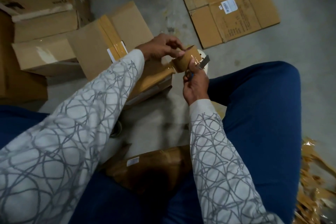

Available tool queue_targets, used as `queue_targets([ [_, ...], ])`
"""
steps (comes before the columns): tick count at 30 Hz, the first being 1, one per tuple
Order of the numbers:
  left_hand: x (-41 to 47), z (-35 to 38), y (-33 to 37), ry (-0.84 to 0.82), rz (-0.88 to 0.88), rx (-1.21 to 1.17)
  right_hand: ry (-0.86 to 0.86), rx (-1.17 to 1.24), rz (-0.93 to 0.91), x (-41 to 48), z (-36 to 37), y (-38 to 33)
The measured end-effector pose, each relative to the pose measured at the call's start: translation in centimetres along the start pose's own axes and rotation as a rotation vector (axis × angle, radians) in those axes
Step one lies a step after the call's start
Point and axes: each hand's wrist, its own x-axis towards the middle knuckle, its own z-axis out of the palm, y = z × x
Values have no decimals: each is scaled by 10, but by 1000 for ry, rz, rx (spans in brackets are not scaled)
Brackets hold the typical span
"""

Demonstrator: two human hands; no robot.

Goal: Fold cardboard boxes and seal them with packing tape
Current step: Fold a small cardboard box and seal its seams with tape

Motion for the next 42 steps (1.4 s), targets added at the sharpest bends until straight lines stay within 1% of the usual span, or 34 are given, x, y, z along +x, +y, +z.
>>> queue_targets([
  [2,-6,1,-17,216,67,142,21,25,-17,1,-2,3],
  [3,-11,3,-24,265,73,239,34,38,-23,3,-3,4],
  [5,-16,9,-32,234,51,422,54,37,-29,6,-3,6],
  [7,-17,17,-32,225,29,497,58,12,-39,6,-2,6],
  [11,-10,33,-30,363,-5,435,107,-4,-46,4,1,5],
  [16,-9,43,-34,503,11,378,199,-44,-100,4,1,8],
  [19,-8,44,-35,511,15,379,220,-118,-140,3,2,10],
  [24,-9,46,-35,523,21,409,267,-168,-159,4,3,8],
  [33,-14,51,-32,557,37,376,228,-242,-148,1,4,-3],
  [35,-13,52,-33,537,32,395,218,-251,-167,3,4,-2],
  [40,-11,43,-27,457,-12,383,138,-289,-132,3,5,-3],
  [42,-11,43,-22,448,-43,371,145,-311,-162,6,6,-2],
])
